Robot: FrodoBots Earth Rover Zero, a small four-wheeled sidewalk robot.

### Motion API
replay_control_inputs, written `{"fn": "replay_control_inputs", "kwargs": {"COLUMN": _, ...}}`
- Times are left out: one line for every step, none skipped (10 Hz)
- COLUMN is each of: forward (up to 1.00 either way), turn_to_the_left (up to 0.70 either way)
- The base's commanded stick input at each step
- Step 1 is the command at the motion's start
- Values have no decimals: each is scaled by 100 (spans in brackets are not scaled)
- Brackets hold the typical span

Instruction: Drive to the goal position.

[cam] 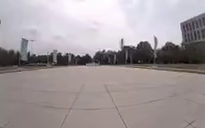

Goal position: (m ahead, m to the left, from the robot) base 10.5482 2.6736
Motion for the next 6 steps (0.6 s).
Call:
{"fn": "replay_control_inputs", "kwargs": {"forward": 70, "turn_to_the_left": 1}}
{"fn": "replay_control_inputs", "kwargs": {"forward": 70, "turn_to_the_left": 2}}
{"fn": "replay_control_inputs", "kwargs": {"forward": 70, "turn_to_the_left": 1}}
{"fn": "replay_control_inputs", "kwargs": {"forward": 70, "turn_to_the_left": 1}}
{"fn": "replay_control_inputs", "kwargs": {"forward": 70, "turn_to_the_left": 1}}
{"fn": "replay_control_inputs", "kwargs": {"forward": 70, "turn_to_the_left": 1}}
